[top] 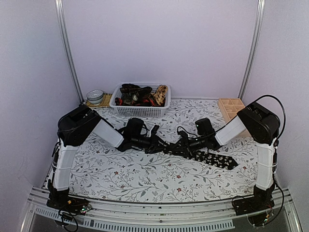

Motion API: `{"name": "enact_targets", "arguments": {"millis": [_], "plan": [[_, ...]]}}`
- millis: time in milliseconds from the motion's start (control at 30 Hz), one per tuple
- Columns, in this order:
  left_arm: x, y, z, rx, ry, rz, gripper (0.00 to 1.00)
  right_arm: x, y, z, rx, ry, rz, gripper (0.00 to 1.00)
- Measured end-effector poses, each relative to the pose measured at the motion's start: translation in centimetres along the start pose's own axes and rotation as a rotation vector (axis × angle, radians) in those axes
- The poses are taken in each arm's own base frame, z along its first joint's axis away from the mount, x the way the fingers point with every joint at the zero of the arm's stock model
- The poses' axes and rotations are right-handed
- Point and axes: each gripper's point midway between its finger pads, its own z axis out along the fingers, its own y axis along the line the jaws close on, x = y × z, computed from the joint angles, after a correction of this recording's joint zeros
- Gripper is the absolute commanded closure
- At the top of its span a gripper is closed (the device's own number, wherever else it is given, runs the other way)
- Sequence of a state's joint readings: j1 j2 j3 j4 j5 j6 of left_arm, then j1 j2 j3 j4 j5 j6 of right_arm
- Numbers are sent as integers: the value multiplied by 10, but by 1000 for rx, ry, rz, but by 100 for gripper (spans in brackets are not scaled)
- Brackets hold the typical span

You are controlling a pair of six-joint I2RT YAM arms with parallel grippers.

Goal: Roll the ties
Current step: Roll the tie at the center of the board.

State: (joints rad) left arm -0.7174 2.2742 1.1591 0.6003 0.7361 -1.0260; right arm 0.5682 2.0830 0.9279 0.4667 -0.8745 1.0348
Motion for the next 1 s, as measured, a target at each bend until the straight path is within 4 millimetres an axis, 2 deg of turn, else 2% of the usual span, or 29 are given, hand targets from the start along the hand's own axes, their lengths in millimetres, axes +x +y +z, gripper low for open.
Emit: {"name": "enact_targets", "arguments": {"millis": [100,167,333,433,600,833,900,1000], "plan": [[0,0,-1,6,-8,-8,100,0,0,0,0,0,0,77],[0,0,-1,8,-10,-9,100,0,0,0,0,0,0,74],[2,1,-3,-7,-7,-5,100,1,0,0,2,4,-14,52],[4,2,-8,-46,3,15,100,-1,6,-2,8,5,-45,43],[6,7,-27,-167,26,58,100,-1,15,-14,99,-22,-111,40],[-8,17,-58,-352,8,115,100,-1,45,-48,197,-94,-278,40],[-12,20,-66,-373,-5,114,100,-4,45,-55,239,-124,-320,40],[-15,24,-74,-377,-22,99,100,-13,33,-62,333,-165,-366,42]]}}
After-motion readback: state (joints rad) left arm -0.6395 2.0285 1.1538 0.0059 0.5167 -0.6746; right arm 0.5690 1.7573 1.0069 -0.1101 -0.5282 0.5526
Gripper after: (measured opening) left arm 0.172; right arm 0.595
